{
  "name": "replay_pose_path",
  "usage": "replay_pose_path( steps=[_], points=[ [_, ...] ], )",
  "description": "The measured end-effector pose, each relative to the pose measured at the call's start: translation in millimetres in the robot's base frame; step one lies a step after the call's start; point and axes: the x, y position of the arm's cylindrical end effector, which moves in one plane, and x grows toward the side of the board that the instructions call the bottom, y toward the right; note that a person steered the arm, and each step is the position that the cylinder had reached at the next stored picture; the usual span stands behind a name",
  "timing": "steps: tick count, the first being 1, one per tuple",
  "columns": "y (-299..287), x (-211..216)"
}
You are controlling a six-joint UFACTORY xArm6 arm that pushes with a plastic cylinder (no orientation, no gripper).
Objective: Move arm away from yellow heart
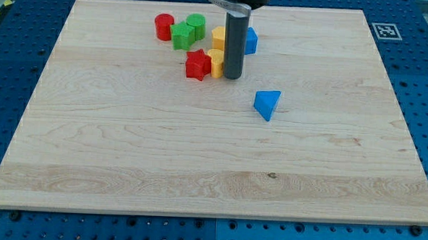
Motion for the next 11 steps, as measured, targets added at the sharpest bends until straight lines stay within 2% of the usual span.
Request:
replay_pose_path(
  steps=[5,7,11],
  points=[
    [3,-24],
    [26,-16],
    [119,-3]
  ],
)
